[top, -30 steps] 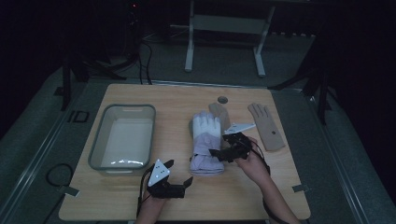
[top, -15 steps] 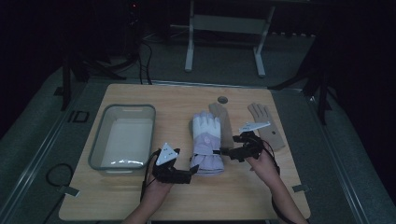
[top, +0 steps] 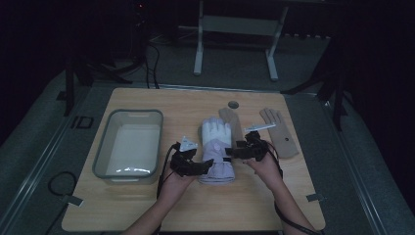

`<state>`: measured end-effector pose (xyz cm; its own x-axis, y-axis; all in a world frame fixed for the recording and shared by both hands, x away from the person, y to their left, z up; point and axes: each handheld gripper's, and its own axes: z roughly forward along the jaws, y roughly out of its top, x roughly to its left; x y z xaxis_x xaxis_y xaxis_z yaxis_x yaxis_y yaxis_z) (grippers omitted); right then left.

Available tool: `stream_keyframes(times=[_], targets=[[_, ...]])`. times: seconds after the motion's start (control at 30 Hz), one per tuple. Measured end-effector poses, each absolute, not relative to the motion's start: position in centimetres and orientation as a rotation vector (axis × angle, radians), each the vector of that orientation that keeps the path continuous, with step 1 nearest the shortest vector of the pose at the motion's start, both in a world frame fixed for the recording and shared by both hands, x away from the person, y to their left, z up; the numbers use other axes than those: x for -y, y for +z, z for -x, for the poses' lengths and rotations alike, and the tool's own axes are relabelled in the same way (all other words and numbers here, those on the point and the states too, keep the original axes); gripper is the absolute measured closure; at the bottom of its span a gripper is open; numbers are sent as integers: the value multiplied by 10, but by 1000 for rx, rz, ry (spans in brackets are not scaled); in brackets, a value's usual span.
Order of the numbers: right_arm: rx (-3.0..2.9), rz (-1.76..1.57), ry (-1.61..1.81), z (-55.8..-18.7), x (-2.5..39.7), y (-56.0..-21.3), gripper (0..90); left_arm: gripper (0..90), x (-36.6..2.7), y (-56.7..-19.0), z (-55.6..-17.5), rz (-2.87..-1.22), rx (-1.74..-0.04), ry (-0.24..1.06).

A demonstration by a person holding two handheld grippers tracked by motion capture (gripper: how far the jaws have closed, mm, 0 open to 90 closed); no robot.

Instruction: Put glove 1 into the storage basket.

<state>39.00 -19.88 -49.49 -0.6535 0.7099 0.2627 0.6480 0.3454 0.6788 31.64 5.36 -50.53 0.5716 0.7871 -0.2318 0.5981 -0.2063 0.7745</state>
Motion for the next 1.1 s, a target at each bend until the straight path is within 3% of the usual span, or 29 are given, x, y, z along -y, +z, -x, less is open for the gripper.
stream_keyframes(times=[0.07, 0.3, 0.7, 0.83, 1.1], targets=[[-2511, -1323, 1226, -392, 199, -500, 442, 238, -50, -512, -318, -1931, -1154, 238], [-2582, -1475, 1231, -396, 196, -519, 535, 313, -47, -538, -316, -1968, -1221, 144], [-2688, -1501, 1194, -391, 171, -538, 504, 338, -76, -556, -310, -1971, -1220, 37], [-2714, -1539, 1199, -394, 168, -542, 499, 406, -77, -557, -312, -1988, -1185, -6], [-2753, -1528, 1195, -395, 165, -544, 656, 505, -79, -558, -318, -1993, -1153, -82]])
